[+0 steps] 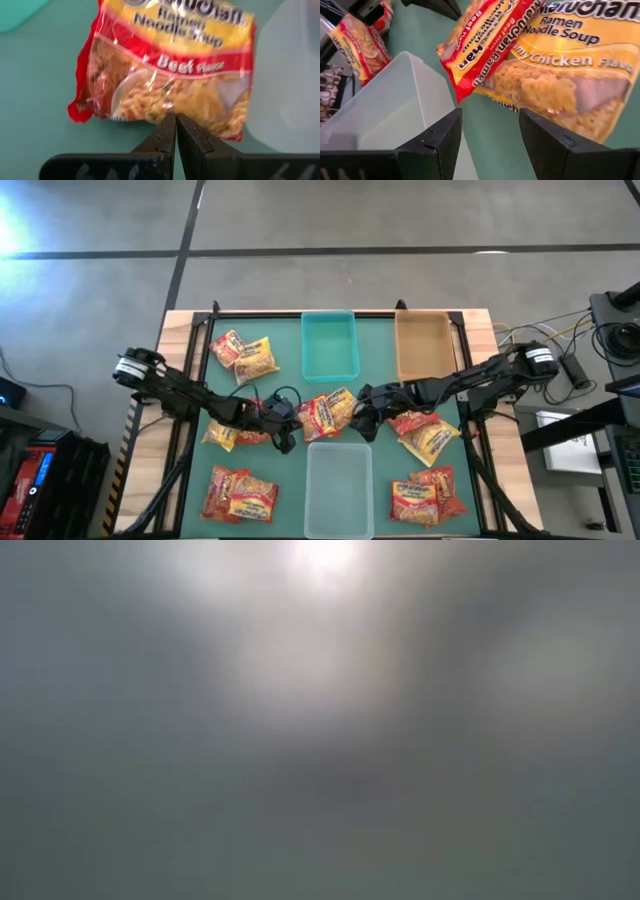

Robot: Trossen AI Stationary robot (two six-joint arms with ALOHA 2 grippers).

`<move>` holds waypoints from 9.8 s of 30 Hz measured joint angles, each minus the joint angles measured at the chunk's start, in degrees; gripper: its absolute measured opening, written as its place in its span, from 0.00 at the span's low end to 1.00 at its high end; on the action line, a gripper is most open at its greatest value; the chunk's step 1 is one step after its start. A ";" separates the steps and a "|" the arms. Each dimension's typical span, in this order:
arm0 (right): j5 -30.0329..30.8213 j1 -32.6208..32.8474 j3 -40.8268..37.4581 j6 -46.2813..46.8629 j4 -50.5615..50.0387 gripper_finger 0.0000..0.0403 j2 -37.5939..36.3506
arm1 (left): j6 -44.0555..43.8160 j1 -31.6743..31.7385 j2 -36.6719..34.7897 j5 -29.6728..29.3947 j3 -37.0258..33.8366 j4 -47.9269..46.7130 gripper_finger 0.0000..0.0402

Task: Sort Maruchan noodles
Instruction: Put the center red noodle pack into the transparent green bin

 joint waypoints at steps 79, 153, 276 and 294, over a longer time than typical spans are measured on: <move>4.38 -4.52 5.82 -7.03 0.50 0.46 9.51 | -2.01 -0.25 16.51 -19.33 11.41 6.49 0.00; -3.95 -5.35 10.16 -4.29 -5.94 0.63 10.11 | -5.75 -0.31 19.75 -19.92 11.26 7.44 0.00; -7.72 -4.96 16.04 -18.71 -7.77 0.14 10.97 | 0.09 -6.88 0.93 -19.29 11.19 -8.95 0.00; -7.60 -4.98 16.06 -18.85 -7.00 0.15 10.97 | -5.71 -3.19 10.43 -13.74 11.30 -7.13 0.00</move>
